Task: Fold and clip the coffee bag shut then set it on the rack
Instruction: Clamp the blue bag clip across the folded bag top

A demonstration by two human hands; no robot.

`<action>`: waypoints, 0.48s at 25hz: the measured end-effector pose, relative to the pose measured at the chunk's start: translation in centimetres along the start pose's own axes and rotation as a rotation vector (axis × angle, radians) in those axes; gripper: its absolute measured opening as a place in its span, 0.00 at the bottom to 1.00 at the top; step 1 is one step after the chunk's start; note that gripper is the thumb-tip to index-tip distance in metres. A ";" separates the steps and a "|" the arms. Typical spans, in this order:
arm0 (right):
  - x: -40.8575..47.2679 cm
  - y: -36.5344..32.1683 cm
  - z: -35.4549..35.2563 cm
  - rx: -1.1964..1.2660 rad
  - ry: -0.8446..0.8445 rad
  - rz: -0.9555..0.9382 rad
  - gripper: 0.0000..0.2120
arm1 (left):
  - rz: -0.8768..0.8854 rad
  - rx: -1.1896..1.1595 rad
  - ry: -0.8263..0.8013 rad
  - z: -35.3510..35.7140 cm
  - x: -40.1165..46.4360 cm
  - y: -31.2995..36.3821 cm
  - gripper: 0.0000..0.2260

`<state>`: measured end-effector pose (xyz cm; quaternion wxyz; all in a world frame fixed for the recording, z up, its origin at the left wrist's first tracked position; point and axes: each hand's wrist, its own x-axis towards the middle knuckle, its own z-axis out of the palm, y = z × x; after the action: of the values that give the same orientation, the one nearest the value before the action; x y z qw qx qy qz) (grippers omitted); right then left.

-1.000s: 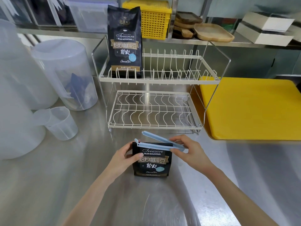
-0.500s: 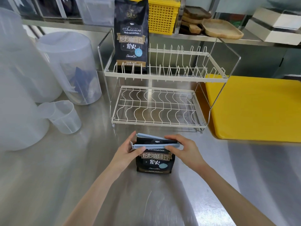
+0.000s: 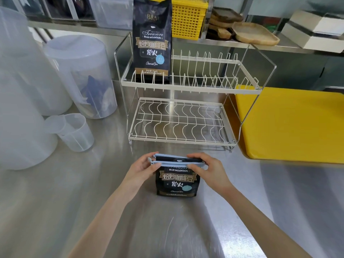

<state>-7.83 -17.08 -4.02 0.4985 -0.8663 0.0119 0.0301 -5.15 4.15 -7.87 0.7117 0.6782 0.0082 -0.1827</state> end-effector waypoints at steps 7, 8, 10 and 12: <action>1.2 -3.8 0.5 -0.602 -0.191 -0.326 0.24 | 0.024 -0.024 0.017 0.2 -0.1 0.3 0.11; 1.6 -4.3 1.3 -0.646 -0.212 -0.346 0.25 | 0.027 -0.028 0.026 0.3 -0.2 0.3 0.11; 2.5 -5.0 2.6 -0.690 -0.246 -0.323 0.24 | 0.027 -0.034 0.058 0.4 -0.4 0.2 0.11; 3.1 -5.3 3.1 -0.670 -0.273 -0.260 0.24 | 0.030 -0.034 0.085 0.3 -0.5 0.1 0.11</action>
<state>-4.64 -11.74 -1.16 0.1846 -0.9634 -0.1750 0.0842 -5.68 3.96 -7.64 0.7249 0.6732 0.0315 -0.1429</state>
